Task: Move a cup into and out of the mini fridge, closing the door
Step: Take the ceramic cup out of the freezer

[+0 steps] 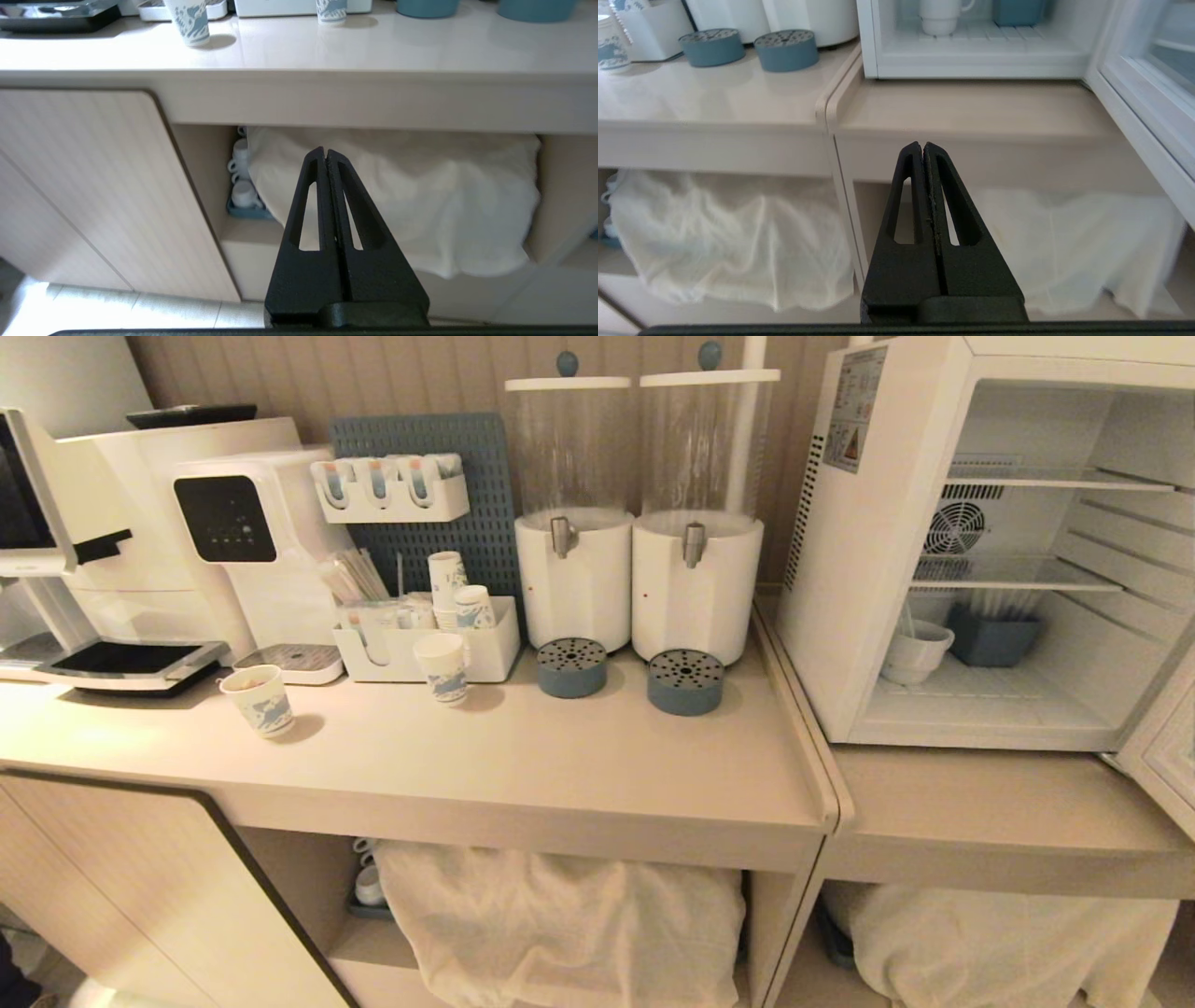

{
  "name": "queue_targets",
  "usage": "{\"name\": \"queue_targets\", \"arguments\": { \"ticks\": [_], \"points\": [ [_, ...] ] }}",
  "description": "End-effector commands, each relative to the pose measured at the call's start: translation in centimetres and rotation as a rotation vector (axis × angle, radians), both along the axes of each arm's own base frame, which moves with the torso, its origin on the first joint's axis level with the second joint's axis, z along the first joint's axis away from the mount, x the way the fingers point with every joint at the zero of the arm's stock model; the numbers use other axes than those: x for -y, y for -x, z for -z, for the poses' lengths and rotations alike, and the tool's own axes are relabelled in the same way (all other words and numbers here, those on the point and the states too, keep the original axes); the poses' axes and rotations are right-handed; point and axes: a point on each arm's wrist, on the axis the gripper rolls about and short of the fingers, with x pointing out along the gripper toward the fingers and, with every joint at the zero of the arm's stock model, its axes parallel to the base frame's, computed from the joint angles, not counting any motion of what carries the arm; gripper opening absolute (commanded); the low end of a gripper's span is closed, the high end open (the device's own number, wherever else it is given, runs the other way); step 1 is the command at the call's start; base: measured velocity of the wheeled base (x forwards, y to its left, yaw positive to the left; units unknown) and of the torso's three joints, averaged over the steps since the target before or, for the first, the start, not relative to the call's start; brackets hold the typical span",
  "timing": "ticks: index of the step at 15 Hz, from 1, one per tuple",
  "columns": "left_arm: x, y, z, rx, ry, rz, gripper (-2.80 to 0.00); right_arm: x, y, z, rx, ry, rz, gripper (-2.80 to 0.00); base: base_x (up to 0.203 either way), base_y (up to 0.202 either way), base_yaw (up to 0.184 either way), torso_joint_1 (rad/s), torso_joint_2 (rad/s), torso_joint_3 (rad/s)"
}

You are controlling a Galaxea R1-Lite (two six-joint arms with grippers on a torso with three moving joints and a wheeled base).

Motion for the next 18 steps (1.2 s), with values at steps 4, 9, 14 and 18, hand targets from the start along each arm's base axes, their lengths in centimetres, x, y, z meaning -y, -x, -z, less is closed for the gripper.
{"name": "queue_targets", "arguments": {
  "ticks": [4, 9, 14, 18],
  "points": [
    [0.0, 0.0, 0.0, -0.002, 0.006, 0.0, -2.8, 0.0, -0.1, 0.4, -0.013, 0.0, -0.001, -2.8, 0.191, 0.0, -0.002, 0.005, 0.0, 0.001],
    [0.0, 0.0, 0.0, -0.002, 0.006, 0.0, -2.8, 0.0, -0.1, 0.4, -0.022, -0.003, 0.001, -2.8, 0.046, 0.0, 0.0, 0.001, 0.0, 0.0],
    [0.0, 0.0, 0.0, -0.001, 0.011, 0.0, -2.8, 0.0, 0.3, -1.0, 0.034, -0.015, 0.006, -2.8, 0.0, 0.0, 0.0, 0.0, 0.0, 0.0],
    [0.0, 0.0, 0.0, -0.001, 0.012, 0.0, -2.8, -0.1, 4.0, -9.3, 0.154, -0.02, -0.031, -2.8, 0.0, 0.0, 0.0, 0.0, 0.0, 0.0]
  ]
}}
